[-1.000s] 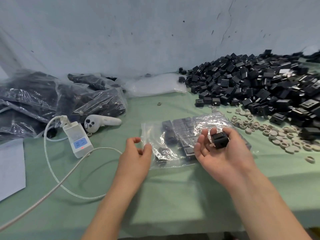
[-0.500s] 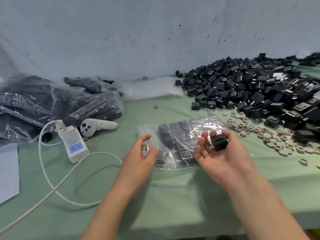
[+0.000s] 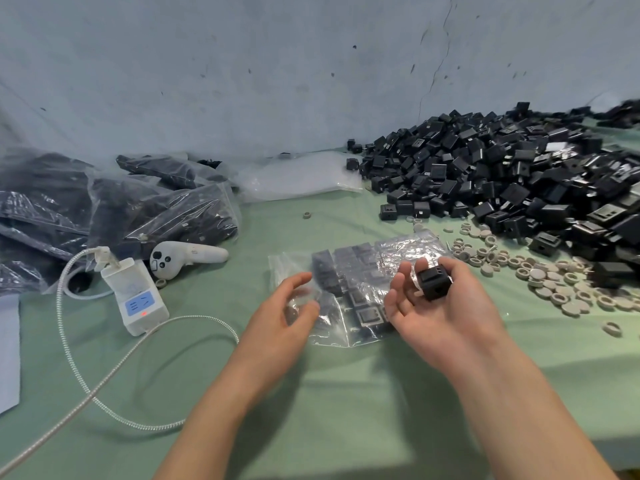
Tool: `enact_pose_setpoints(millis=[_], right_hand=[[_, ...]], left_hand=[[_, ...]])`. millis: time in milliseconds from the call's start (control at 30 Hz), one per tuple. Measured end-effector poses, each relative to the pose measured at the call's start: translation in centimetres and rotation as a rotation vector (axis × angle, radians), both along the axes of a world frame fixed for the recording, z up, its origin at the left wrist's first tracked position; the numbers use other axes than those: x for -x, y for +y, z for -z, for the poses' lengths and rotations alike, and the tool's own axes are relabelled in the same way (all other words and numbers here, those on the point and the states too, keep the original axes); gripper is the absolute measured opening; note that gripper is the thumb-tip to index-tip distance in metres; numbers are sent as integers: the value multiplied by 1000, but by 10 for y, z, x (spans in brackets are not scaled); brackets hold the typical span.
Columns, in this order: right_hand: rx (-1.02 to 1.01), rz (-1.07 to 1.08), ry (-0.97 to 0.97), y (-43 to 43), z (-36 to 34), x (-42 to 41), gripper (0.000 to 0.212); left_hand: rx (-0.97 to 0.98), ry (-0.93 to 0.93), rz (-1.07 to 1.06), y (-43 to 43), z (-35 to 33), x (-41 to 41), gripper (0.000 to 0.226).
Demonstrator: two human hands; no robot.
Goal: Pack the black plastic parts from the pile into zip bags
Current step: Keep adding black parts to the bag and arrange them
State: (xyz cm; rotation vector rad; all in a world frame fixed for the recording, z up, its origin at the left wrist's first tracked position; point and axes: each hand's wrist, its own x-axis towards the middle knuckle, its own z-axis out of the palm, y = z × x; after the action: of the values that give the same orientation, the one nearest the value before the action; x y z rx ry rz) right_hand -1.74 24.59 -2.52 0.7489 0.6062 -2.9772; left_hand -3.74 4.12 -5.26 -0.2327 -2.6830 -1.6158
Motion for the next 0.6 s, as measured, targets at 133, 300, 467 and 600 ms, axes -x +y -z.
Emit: enact_pose_setpoints(millis=[133, 300, 467, 600], right_hand=[[-2, -7, -6, 0, 0, 5, 26], [4, -6, -9, 0, -2, 13, 27], [1, -13, -12, -2, -2, 22, 24], [26, -19, 1, -3, -4, 25, 28]], left_hand=[[65, 43, -67, -7, 6, 4, 27], [71, -3, -23, -9, 8, 8, 26], [87, -24, 17, -7, 8, 11, 28], [61, -21, 47, -5, 10, 14, 28]])
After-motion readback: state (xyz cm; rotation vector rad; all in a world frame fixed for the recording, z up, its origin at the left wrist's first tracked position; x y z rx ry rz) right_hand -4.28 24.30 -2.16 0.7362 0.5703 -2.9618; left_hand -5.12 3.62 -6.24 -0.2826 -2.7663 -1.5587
